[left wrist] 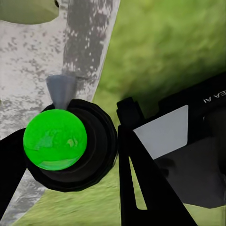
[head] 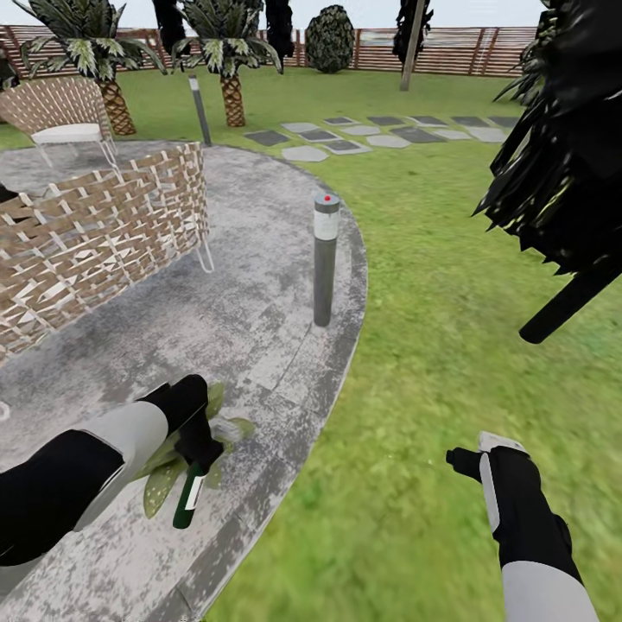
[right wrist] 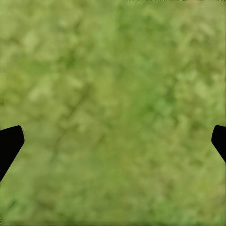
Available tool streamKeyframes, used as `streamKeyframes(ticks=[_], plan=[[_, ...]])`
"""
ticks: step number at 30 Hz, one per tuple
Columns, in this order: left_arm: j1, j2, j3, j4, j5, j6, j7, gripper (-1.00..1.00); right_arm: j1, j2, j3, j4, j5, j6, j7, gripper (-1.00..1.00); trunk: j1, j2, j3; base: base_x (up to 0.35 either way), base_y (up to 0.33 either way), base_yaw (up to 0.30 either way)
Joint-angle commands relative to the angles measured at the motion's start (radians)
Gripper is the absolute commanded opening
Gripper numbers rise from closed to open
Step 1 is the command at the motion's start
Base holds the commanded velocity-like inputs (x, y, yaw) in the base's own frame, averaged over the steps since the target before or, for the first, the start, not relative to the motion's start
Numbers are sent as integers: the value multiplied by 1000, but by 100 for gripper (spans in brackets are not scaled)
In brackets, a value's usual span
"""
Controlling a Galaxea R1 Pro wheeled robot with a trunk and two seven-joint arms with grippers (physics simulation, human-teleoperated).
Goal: Pick up the pesticide atomizer in the garden and spray insectifuge to fully cover both potted plants in the garden.
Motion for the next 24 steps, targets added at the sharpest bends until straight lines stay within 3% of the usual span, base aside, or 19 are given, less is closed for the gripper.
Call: streamKeyframes(ticks=[1, 10, 17, 24], plan=[[0, 1, 2, -2, -11, 5, -10, -100, -1, 1, -2, -1, 5, 4, 2, 100, 0, 0, -2, 0, 0, 193], [0, 1, 2, -3, -10, 5, -10, -100, -1, 1, -2, -1, 5, 4, 2, 100, 0, 0, -7, 3, 0, 108], [0, -1, 2, -4, -9, 5, -10, -100, -1, 1, -2, -1, 5, 4, 2, 100, 0, 0, -7, 260, 0, 2], [0, -4, 3, -4, -10, 5, -10, -100, -1, 1, -2, -1, 5, 4, 2, 100, 0, 0, -7, 56, 0, 0]])
